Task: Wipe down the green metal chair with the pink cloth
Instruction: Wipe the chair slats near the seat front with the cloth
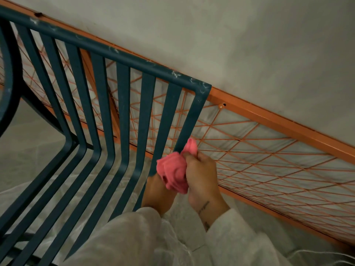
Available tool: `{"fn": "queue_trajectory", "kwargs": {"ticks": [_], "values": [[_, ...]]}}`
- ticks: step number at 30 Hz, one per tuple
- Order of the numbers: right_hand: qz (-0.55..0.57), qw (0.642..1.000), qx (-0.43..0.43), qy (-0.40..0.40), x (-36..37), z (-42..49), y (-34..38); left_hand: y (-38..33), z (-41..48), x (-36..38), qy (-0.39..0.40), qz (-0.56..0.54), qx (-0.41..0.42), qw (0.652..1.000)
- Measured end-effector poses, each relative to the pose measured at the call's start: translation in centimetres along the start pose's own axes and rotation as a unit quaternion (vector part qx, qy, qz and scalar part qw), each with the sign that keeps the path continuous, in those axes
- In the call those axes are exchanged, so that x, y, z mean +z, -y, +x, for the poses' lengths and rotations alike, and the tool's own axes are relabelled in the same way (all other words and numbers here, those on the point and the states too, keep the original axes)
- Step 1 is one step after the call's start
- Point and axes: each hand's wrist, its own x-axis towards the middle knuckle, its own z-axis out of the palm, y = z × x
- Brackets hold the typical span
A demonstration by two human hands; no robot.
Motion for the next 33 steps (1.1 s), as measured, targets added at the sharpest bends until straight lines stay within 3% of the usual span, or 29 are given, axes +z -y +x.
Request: {"fn": "queue_trajectory", "kwargs": {"ticks": [2, 5, 9, 11, 14, 17, 21, 23, 25, 28, 30, 33], "values": [[0.016, 0.999, -0.052, 0.002, -0.3, 0.6, 2.9, -0.8, 0.3, -0.4, -0.016, -0.054, -0.019, 0.998], [0.047, 0.99, -0.132, 0.015, -1.4, 1.3, 8.5, -1.0, 0.7, -0.2, -0.033, -0.002, -0.039, 0.999], [-0.007, 0.966, -0.259, -0.001, -2.8, 1.7, 13.0, -1.1, 0.4, -0.3, -0.04, -0.009, -0.035, 0.999], [0.021, 0.968, -0.249, 0.018, -2.9, 1.6, 12.0, -1.0, 0.6, -0.2, -0.034, -0.012, -0.035, 0.999], [0.1, 0.98, -0.164, 0.047, -2.0, 1.1, 7.5, -1.0, 0.5, -0.3, -0.03, -0.005, -0.038, 0.999], [0.068, 0.989, -0.128, 0.03, -0.9, 0.7, 3.1, -1.0, 0.8, -0.3, -0.031, 0.011, -0.033, 0.999], [0.033, 0.99, -0.134, 0.006, -1.0, 1.2, 2.9, -0.9, 0.7, -0.2, -0.023, 0.007, -0.028, 0.999], [0.039, 0.983, -0.182, 0.002, -1.5, 1.9, 5.1, -0.8, 0.7, -0.1, -0.025, -0.013, -0.038, 0.999], [0.019, 0.96, -0.278, -0.014, -2.2, 2.4, 8.2, -0.8, 0.6, -0.1, -0.026, -0.016, -0.033, 0.999], [-0.095, 0.891, -0.444, -0.02, -3.0, 2.6, 11.7, -0.9, 0.5, -0.3, -0.035, -0.019, -0.018, 0.999], [-0.213, 0.84, -0.499, 0.011, -3.0, 2.8, 12.6, -0.9, 0.5, -0.3, -0.035, -0.019, -0.017, 0.999], [-0.35, 0.762, -0.544, -0.011, -3.2, 3.0, 12.0, -1.0, 0.5, -0.4, -0.031, -0.021, -0.017, 0.999]]}}
